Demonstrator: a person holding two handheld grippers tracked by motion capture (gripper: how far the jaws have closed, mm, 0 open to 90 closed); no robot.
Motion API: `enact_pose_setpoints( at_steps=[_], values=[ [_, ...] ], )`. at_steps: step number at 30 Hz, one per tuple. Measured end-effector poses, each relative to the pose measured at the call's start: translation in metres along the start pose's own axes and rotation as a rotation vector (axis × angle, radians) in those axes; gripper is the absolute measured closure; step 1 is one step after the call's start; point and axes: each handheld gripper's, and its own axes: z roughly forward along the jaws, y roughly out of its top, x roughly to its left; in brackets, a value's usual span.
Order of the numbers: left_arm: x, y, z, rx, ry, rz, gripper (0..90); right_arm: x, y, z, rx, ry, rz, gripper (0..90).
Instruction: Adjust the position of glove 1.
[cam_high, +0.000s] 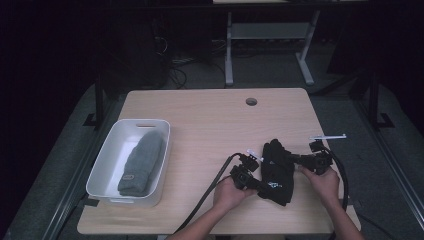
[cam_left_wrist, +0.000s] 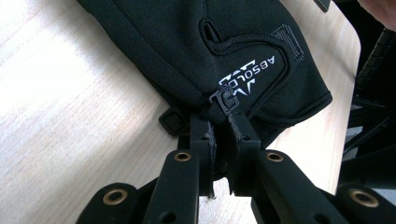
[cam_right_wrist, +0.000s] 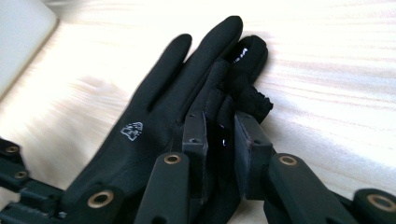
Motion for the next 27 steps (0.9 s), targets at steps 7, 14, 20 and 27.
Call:
enact_pose_setpoints(
  at_steps=[7,14,20,27],
  values=[
    [0.005,-0.008,-0.013,-0.019,-0.005,-0.012,83.4,0.004,0.001,-0.005,-0.023,0.053,0.032,77.8],
    [0.009,-0.013,-0.026,-0.027,0.006,-0.014,83.5,0.013,0.004,-0.002,-0.024,0.083,0.029,78.1],
    [0.01,-0.017,-0.042,-0.054,0.016,-0.02,83.4,0.023,0.012,0.0,-0.051,0.136,0.044,78.2],
    [0.013,-0.02,-0.055,-0.065,0.025,-0.017,83.4,0.028,0.017,0.001,-0.064,0.179,0.063,78.3]
  ],
)
